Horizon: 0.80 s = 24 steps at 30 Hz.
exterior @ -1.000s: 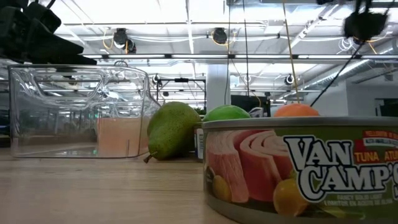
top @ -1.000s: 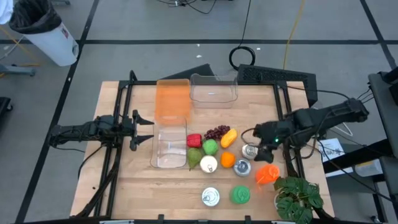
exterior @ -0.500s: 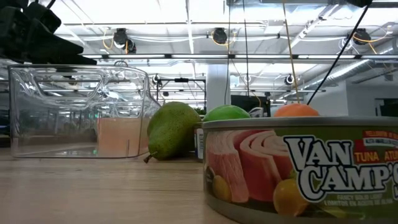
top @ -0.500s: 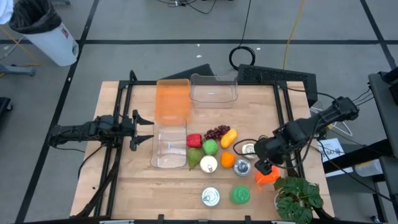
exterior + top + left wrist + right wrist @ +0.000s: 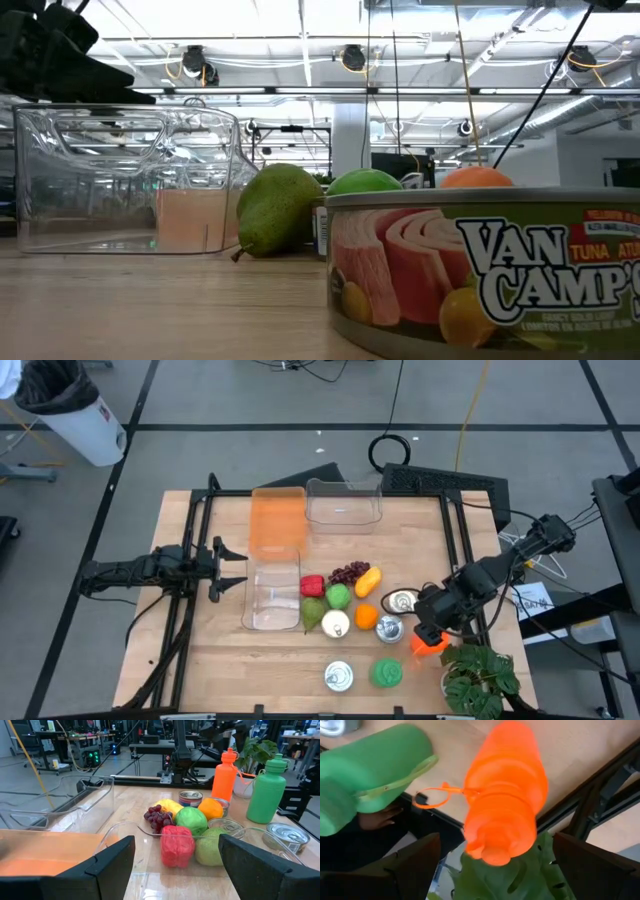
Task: Pick & Place Food Item
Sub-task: Put the orange tumbler into the orange bin
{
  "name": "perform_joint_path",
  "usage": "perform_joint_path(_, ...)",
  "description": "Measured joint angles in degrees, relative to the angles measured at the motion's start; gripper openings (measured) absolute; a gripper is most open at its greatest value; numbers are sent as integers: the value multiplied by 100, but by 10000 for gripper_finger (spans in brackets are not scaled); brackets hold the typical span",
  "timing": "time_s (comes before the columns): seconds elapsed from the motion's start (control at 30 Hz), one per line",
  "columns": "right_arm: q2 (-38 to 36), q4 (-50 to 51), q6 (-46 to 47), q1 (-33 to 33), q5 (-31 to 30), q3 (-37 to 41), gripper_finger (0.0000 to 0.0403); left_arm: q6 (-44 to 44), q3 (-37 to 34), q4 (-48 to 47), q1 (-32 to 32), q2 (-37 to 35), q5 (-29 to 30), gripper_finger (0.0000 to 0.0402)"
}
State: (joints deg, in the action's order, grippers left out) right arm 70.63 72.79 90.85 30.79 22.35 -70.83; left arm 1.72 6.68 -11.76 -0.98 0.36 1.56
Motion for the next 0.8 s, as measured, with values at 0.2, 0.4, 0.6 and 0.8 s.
perform_joint_path(0.2, 3, -194, -21, 8, 155, 419, 356, 1, 1, 1, -1, 0, 0, 296)
perform_joint_path(0.4, -25, -403, -153, 8, 6, 430, 327, 1, 1, 0, -1, 0, 0, 296)
perform_joint_path(0.6, -35, -571, -221, 8, -9, 430, 300, 0, 0, 0, 0, 0, 0, 296)
perform_joint_path(0.8, -35, -575, -263, 8, -7, 430, 267, 0, 1, 0, -1, 0, 0, 296)
